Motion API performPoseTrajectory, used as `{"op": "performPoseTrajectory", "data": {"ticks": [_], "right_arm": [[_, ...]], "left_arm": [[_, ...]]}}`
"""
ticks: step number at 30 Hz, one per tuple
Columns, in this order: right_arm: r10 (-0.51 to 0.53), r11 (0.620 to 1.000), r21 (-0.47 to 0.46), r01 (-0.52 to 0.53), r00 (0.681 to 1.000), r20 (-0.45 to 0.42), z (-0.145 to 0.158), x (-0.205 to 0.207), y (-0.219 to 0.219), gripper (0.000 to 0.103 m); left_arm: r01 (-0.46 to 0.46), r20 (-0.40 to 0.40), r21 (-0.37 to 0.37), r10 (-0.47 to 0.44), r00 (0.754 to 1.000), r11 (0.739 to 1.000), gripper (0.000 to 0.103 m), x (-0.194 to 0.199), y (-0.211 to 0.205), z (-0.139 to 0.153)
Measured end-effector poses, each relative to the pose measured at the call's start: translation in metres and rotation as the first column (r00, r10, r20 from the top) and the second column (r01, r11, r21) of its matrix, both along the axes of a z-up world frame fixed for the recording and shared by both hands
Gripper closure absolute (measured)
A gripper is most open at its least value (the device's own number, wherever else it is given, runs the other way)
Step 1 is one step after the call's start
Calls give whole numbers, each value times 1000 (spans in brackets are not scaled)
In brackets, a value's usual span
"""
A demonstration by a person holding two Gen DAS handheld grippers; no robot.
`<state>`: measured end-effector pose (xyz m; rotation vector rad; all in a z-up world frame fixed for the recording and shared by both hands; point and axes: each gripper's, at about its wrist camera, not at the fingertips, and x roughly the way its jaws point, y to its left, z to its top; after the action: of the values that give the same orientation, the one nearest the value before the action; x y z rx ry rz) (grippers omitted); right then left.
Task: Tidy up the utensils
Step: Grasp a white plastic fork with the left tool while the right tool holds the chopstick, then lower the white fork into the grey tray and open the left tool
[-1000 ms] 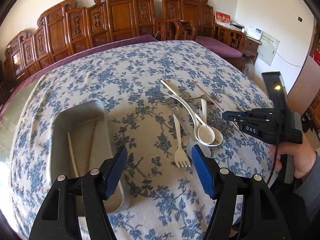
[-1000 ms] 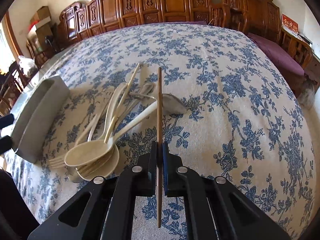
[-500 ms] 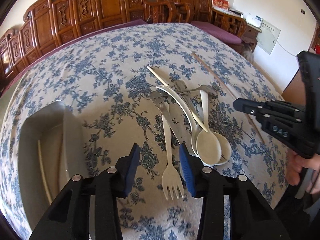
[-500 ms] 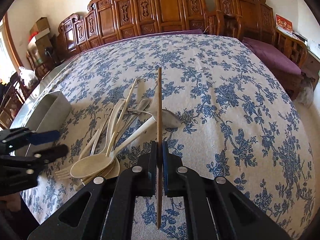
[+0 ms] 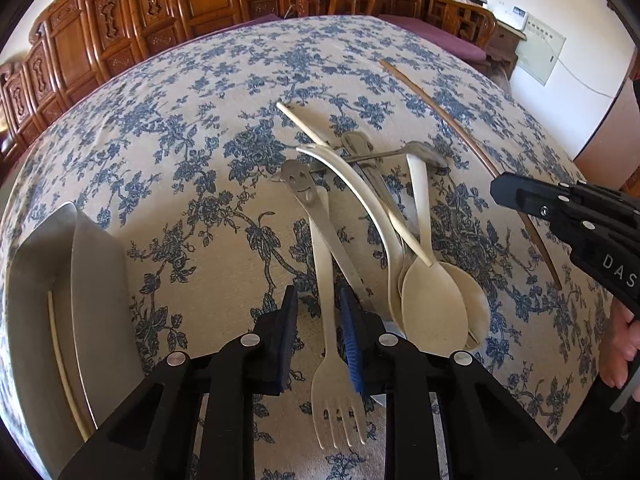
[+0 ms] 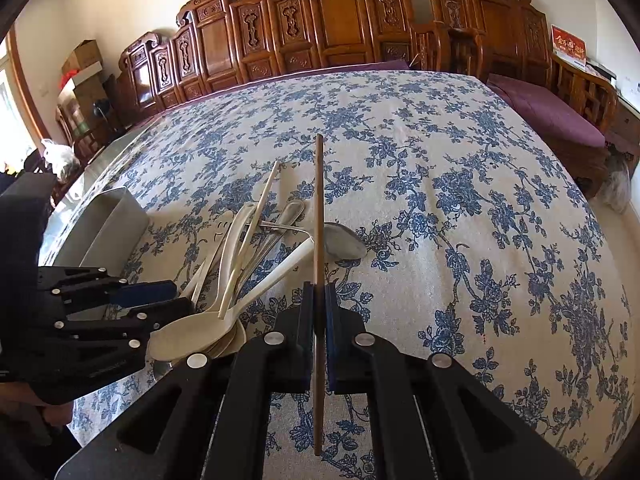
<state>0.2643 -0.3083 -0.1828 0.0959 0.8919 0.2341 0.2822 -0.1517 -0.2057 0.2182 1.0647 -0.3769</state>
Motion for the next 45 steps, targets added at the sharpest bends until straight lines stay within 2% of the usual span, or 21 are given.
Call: {"op": "performPoseTrajectory", "data": {"ticks": [2,3,14,23,31,45], "right_arm": [[1,1000,6,-1,1000,-2,0,0,0,97],[3,1000,6,-3,1000,-2,0,0,1,97],[10,1000,-4,-10,1000,-3,0,-1,10,97],[15,1000,-7,-15,1000,-1,0,-3,12,97],[37,999,2,-37,999,7,5,-6,19,97],[113,994,-5,-113,992,62,30,-25,58,97]], "left_arm": [[-3,0,6,3,1000,1000,90,0,1,1],[-6,-4,4,6,1000,1000,96,0,3,2],[-47,18,27,46,999,999,97,-7,22,10],[-69,94,4,68,993,998,97,-4,29,46],[-85,151,-22,87,985,996,97,-21,41,73],[-117,218,-36,122,968,993,97,-52,80,98]]}}
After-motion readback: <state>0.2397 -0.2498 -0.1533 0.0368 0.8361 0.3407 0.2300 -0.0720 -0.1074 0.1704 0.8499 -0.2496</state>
